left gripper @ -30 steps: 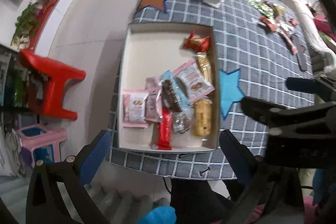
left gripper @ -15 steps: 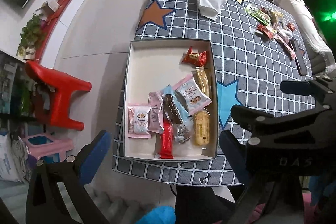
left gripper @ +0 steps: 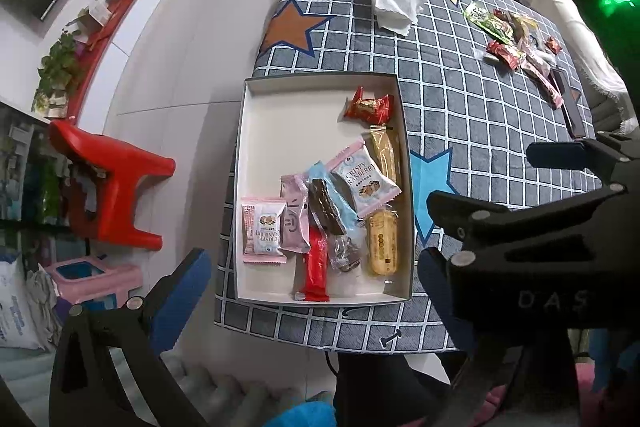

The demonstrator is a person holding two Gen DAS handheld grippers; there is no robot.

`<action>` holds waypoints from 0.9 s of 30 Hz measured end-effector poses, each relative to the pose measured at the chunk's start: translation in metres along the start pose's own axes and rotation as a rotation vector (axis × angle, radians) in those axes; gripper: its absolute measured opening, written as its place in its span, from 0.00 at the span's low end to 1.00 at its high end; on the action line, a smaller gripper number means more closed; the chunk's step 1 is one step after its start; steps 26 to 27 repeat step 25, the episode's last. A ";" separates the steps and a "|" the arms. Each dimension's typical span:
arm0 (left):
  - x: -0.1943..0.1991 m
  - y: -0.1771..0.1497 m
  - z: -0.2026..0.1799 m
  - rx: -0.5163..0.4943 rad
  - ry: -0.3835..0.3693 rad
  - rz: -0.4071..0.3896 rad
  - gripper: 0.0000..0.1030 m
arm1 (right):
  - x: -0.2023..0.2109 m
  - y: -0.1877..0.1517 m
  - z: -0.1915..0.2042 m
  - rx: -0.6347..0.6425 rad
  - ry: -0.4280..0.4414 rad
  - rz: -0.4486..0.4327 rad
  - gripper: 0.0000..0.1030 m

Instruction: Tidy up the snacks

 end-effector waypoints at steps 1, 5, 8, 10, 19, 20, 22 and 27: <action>0.000 0.000 0.000 -0.001 -0.002 0.000 1.00 | 0.000 0.001 0.001 0.003 -0.005 -0.001 1.00; 0.000 0.000 0.000 -0.002 0.000 0.000 1.00 | 0.002 0.003 0.003 0.017 -0.023 -0.004 1.00; -0.001 -0.001 0.000 -0.001 0.000 0.002 1.00 | 0.002 0.004 0.005 0.025 -0.029 -0.005 1.00; -0.001 -0.001 0.000 -0.001 0.000 0.002 1.00 | 0.002 0.004 0.005 0.029 -0.030 -0.001 1.00; -0.001 -0.002 0.000 -0.005 -0.003 0.001 1.00 | 0.001 0.003 0.005 0.033 -0.031 0.003 1.00; -0.001 -0.002 0.000 -0.004 -0.003 0.001 1.00 | 0.001 0.004 0.005 0.031 -0.032 0.003 1.00; 0.000 -0.003 0.000 0.002 -0.007 -0.003 1.00 | 0.001 0.003 0.005 0.030 -0.030 0.003 1.00; 0.002 -0.005 -0.001 0.002 -0.016 -0.010 1.00 | 0.001 0.003 0.006 0.032 -0.031 0.003 1.00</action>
Point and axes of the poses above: each gripper's, at about its wrist camera, not at the fingertips, and x roughly against the way its jaws point, z to its left, y to its top, the point moved 1 cm from there along -x, roughly the way its jaws point, and after that the axes turned 14 degrees about z, right-handed, at the moved point
